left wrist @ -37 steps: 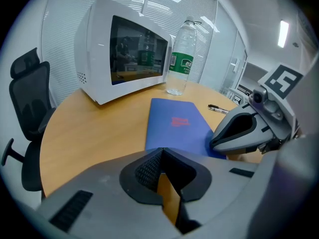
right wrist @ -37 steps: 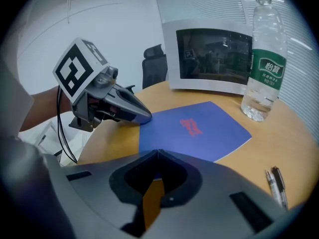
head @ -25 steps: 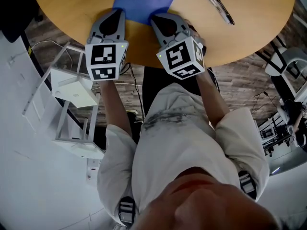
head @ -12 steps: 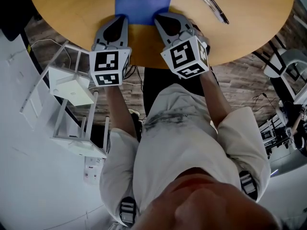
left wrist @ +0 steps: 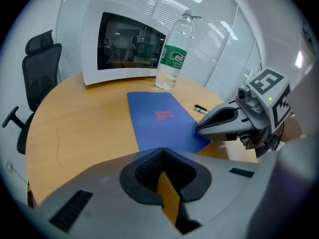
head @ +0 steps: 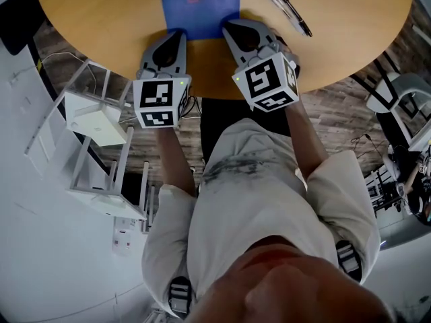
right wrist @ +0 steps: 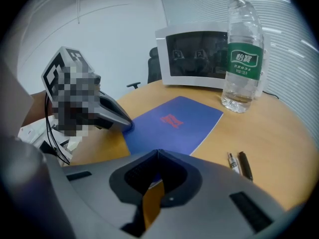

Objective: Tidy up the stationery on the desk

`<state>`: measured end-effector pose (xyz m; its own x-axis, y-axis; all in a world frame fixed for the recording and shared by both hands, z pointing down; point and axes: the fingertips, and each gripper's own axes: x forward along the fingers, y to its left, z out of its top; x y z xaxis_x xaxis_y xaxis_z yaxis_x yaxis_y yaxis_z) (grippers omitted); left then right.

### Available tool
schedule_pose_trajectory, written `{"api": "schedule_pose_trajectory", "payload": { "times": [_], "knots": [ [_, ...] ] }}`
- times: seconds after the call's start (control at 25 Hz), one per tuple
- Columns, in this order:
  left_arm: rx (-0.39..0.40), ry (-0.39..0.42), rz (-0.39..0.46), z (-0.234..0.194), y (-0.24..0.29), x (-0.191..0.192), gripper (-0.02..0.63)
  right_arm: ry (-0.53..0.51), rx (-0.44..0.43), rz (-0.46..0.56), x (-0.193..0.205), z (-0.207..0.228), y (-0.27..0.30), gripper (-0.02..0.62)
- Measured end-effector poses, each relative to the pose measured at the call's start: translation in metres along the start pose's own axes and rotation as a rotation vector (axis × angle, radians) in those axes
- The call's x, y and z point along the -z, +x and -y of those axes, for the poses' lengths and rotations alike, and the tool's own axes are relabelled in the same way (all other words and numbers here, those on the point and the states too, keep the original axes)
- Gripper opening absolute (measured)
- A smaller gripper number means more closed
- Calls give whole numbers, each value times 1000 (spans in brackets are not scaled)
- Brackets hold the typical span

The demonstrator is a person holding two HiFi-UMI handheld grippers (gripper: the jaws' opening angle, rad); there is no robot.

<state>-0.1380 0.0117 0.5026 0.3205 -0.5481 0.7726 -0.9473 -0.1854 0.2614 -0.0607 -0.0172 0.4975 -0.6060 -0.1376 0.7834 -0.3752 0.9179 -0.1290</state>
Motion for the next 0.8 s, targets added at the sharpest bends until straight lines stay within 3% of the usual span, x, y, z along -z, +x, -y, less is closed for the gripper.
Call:
{"api": "schedule_pose_trajectory", "payload": {
  "times": [0.8],
  "knots": [
    [59,-57,-31,51,14,4,8,9,29,-37,26,31,-26,63]
  ]
}}
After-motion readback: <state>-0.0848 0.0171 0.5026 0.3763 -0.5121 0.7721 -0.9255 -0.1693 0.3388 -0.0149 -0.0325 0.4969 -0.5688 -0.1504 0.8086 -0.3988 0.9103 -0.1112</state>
